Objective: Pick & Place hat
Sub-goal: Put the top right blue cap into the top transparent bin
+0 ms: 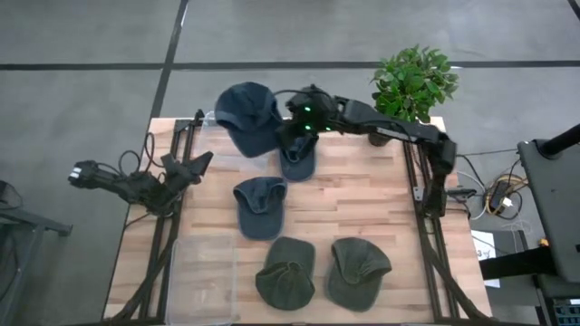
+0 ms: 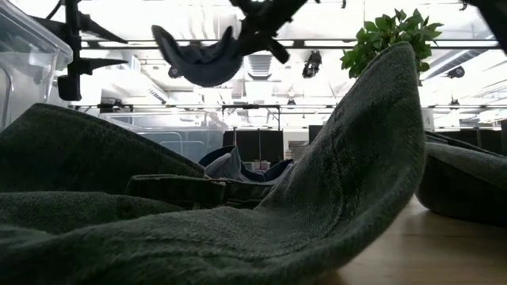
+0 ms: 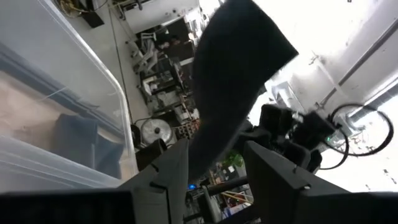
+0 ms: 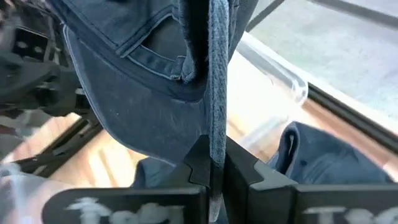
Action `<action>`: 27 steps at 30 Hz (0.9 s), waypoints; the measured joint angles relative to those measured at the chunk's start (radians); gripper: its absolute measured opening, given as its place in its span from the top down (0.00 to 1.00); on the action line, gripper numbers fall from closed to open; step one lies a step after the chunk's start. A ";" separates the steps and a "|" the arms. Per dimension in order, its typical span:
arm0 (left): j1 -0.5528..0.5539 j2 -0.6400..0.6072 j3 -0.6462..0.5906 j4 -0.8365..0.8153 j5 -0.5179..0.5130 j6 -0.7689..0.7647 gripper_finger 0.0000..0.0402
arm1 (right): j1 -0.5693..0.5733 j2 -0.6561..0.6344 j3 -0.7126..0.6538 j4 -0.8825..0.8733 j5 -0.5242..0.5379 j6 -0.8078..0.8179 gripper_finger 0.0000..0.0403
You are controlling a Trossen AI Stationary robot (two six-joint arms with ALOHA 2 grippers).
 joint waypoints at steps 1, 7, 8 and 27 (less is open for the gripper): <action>0.000 0.014 0.008 0.000 0.000 0.000 0.63 | 0.000 0.032 0.053 -0.023 0.000 -0.016 0.97; 0.000 0.087 0.066 -0.001 -0.002 0.042 0.63 | 0.004 0.208 0.373 -0.112 -0.035 -0.077 0.97; 0.000 0.100 0.076 0.000 -0.004 0.043 0.63 | 0.004 0.229 0.390 -0.106 -0.042 -0.085 0.97; 0.012 0.270 0.131 0.000 -0.079 0.058 0.63 | 0.050 0.213 0.315 -0.024 -0.091 -0.060 0.97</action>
